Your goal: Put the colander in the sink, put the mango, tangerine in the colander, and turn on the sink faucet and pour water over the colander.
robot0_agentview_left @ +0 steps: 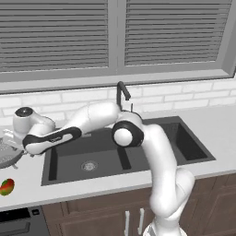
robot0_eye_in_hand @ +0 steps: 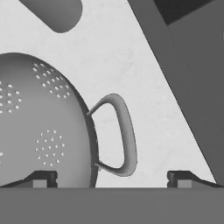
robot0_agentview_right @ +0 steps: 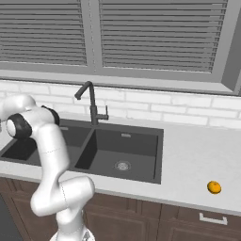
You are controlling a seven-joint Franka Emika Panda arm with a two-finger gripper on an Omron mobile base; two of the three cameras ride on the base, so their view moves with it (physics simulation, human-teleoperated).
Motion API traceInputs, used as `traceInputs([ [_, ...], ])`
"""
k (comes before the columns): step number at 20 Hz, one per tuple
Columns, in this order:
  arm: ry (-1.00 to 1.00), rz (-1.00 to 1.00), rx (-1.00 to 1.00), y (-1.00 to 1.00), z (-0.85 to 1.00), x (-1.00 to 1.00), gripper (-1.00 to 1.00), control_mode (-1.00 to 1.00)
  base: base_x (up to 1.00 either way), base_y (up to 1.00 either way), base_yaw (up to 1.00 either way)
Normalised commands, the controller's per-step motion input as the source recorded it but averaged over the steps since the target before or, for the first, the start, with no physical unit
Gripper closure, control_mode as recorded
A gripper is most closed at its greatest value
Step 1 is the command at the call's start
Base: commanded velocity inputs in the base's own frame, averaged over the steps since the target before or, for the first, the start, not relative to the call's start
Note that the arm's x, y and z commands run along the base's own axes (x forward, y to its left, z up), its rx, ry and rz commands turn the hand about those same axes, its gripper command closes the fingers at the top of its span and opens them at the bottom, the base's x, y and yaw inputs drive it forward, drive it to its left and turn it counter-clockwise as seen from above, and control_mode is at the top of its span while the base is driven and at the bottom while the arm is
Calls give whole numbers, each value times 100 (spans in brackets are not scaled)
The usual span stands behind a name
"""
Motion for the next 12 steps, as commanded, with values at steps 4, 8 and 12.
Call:
traceInputs([
  [4,4,-4,0,13,-19,9,-100,-100,0,0,0],
  [8,2,-4,0,11,-19,9,-100,-100,0,0,0],
  [12,1,-3,0,10,-15,3,-100,-100,0,0,0],
])
